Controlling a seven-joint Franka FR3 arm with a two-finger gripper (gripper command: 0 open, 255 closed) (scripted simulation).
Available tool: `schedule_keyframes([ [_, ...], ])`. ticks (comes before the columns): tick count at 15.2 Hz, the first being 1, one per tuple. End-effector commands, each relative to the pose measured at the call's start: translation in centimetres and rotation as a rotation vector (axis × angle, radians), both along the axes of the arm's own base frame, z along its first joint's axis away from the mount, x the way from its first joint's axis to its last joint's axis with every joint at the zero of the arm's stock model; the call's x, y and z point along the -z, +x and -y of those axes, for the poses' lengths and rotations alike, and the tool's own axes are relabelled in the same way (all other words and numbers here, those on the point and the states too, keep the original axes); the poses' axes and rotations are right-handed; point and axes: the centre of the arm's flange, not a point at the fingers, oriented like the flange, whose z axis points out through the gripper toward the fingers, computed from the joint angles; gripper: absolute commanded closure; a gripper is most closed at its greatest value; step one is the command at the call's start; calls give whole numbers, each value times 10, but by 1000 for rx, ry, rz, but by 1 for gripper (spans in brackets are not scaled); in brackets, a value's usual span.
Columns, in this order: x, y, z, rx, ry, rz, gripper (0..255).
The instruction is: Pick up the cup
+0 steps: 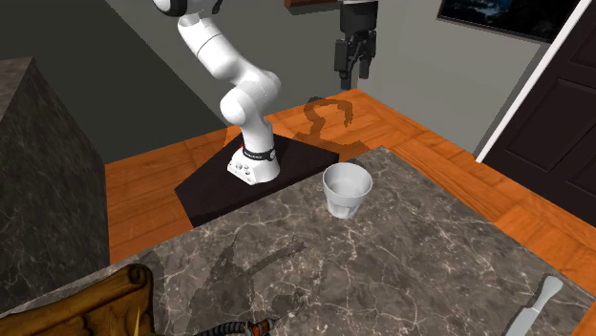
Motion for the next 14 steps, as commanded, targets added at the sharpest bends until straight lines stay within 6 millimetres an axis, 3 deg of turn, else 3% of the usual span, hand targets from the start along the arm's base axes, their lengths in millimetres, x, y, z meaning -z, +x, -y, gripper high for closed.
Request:
schedule_keyframes([
  [1, 0, 0, 0, 0, 0, 0, 0],
  [14, 109, 34, 153, 14, 167, -13, 0],
])
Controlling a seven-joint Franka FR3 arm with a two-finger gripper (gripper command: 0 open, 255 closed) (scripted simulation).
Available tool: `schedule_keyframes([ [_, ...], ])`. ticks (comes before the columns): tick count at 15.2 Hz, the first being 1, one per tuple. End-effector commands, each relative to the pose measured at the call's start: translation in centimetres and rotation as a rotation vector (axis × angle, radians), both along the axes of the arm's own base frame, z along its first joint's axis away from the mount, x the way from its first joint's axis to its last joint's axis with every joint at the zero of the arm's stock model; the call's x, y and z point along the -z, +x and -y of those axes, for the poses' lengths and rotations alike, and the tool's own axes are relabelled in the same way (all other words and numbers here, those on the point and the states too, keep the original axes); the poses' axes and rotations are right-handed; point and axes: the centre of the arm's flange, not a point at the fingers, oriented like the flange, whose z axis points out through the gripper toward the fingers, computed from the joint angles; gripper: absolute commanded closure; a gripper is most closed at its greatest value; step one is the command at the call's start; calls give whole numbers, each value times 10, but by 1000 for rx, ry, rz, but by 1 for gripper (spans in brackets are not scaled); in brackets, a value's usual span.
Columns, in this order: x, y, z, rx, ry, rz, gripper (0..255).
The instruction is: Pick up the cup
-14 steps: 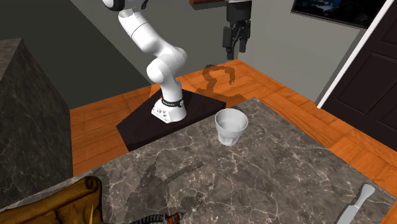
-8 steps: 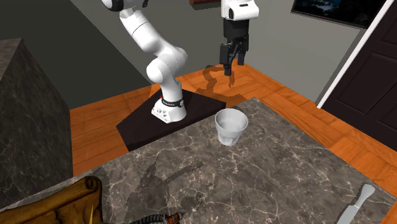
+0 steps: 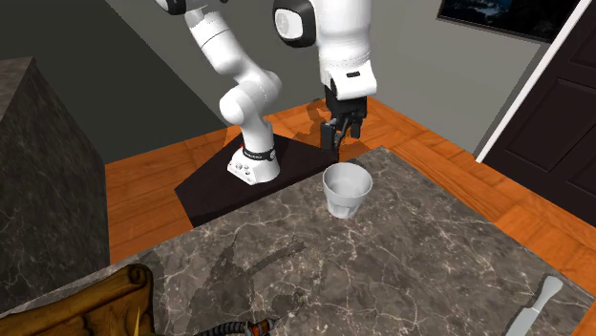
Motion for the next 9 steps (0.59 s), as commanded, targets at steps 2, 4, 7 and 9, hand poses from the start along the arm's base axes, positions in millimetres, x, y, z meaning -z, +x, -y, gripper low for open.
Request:
schedule_keyframes([
  [2, 27, 6, 31, 2, 38, -2, 0],
  [4, 47, 10, 53, 4, 64, -4, 0],
  [7, 71, 16, 77, 7, 94, -6, 0],
  [9, 82, 16, 77, 7, 94, -6, 0],
])
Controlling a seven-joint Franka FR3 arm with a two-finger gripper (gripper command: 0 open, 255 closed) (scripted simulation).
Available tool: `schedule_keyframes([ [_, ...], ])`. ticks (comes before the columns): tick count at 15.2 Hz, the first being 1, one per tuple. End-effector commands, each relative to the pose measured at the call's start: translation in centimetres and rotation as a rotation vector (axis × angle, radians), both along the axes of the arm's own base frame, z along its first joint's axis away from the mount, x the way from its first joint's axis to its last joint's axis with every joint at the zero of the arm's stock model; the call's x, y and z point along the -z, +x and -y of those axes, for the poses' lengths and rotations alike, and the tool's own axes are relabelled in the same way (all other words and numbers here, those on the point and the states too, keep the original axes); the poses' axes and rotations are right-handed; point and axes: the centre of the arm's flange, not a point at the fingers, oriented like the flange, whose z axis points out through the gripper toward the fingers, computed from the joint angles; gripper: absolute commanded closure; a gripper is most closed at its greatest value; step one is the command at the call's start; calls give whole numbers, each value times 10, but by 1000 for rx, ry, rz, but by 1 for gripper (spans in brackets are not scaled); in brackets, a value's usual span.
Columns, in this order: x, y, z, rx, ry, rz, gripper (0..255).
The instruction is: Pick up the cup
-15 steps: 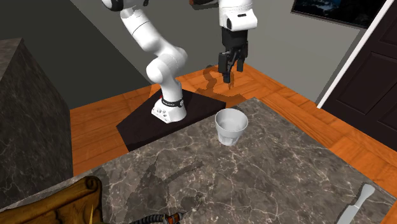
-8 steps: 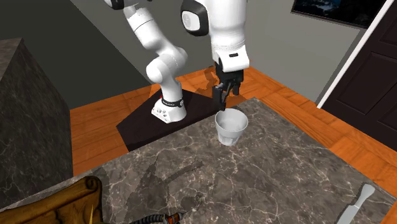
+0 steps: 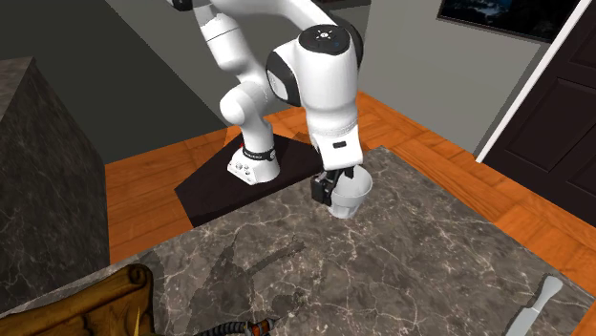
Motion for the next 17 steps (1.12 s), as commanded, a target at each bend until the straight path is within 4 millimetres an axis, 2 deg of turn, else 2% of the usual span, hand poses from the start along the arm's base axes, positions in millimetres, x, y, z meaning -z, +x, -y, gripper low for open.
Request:
schedule_keyframes([
  [1, 11, 0, 1, 0, 2, 0, 0],
  [5, 35, 0, 1, 0, 2, 0, 0],
  [7, 35, 0, 1, 0, 2, 0, 0],
  [8, 35, 0, 1, 0, 2, 0, 255],
  [17, 35, 0, 1, 0, 2, 0, 255],
])
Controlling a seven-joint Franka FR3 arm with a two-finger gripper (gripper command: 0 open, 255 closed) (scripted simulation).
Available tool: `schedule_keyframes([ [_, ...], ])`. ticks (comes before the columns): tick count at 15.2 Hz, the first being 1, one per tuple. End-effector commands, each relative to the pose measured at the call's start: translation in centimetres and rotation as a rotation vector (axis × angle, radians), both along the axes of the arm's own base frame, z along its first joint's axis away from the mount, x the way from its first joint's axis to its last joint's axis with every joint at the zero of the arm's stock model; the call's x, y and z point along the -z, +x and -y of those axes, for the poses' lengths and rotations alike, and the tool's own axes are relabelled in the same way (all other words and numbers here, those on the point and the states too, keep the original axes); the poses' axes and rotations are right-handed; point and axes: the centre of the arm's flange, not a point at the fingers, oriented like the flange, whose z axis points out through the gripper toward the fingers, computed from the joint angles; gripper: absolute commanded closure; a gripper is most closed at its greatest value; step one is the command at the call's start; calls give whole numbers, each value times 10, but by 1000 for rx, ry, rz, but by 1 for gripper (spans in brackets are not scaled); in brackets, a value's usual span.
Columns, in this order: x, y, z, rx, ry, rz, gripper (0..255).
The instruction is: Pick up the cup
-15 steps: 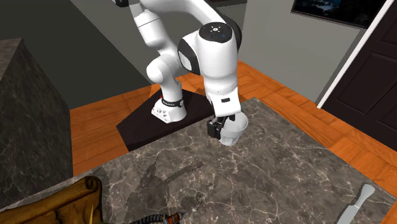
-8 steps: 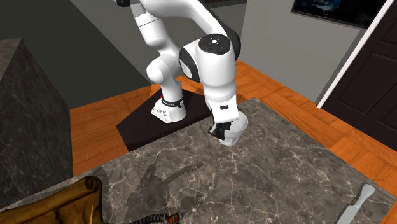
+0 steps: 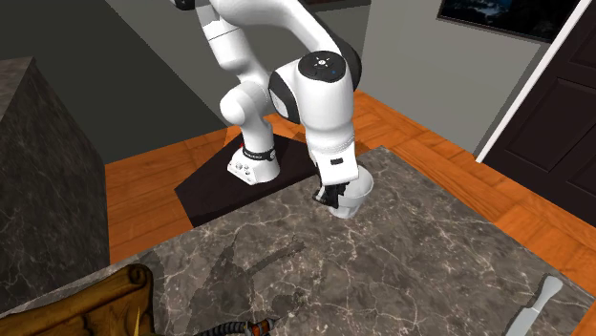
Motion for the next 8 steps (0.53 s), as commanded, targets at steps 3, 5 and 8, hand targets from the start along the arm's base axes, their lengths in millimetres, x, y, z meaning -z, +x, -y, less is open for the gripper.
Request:
schedule_keyframes([
  [3, -16, 0, 0, 0, 0, 0, 255],
  [5, -26, 0, 0, 0, 0, 0, 255],
  [8, -42, 0, 0, 0, 0, 0, 255],
])
